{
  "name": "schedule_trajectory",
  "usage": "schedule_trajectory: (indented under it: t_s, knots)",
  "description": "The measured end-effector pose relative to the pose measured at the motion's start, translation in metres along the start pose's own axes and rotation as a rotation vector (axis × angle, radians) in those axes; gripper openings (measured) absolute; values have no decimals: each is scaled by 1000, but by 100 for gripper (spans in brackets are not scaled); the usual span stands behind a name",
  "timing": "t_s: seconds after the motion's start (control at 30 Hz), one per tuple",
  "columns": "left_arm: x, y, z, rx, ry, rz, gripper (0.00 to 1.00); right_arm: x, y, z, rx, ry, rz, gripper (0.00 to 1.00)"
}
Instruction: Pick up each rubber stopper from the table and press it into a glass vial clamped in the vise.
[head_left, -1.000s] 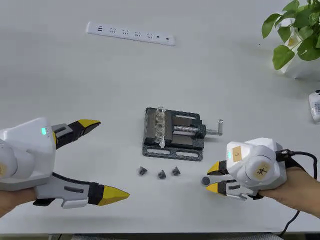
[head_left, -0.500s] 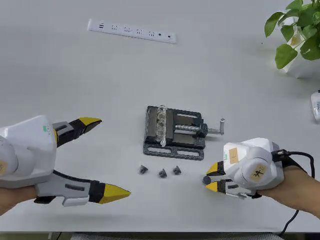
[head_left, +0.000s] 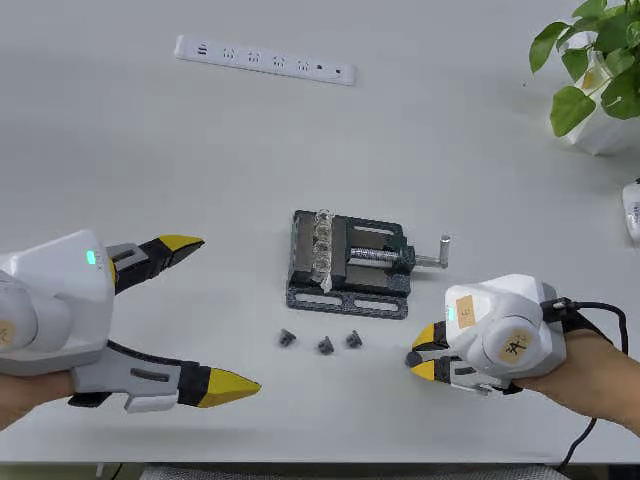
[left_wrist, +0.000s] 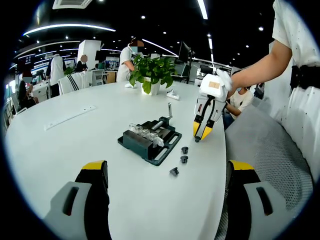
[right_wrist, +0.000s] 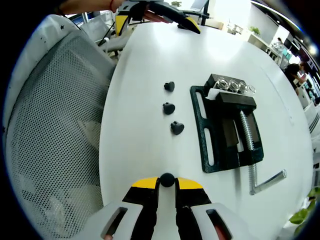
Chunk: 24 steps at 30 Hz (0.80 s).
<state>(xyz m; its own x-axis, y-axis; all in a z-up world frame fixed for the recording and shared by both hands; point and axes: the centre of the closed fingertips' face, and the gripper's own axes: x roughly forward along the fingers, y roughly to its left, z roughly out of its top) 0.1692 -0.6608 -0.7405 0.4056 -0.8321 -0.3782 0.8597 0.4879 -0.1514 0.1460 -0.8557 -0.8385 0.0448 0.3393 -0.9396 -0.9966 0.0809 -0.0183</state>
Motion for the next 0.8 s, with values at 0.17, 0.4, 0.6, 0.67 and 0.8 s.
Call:
schedule_trajectory:
  t_s: [0.17, 0.4, 0.6, 0.67, 0.8]
  knots:
    - [0, -1, 0, -2, 3, -9, 93, 0, 0, 1, -7, 2, 1, 8]
    - [1, 0, 0, -3, 2, -5, 98, 0, 0, 1, -30, 15, 6, 8]
    - [2, -2, -1, -10, 3, -17, 99, 0, 1, 1, -46, 22, 9, 8]
    - [2, -2, -2, -8, 4, -18, 99, 0, 1, 2, -47, 22, 10, 8]
    - [2, -2, -2, -9, 4, -20, 99, 0, 1, 2, -45, 20, 12, 8]
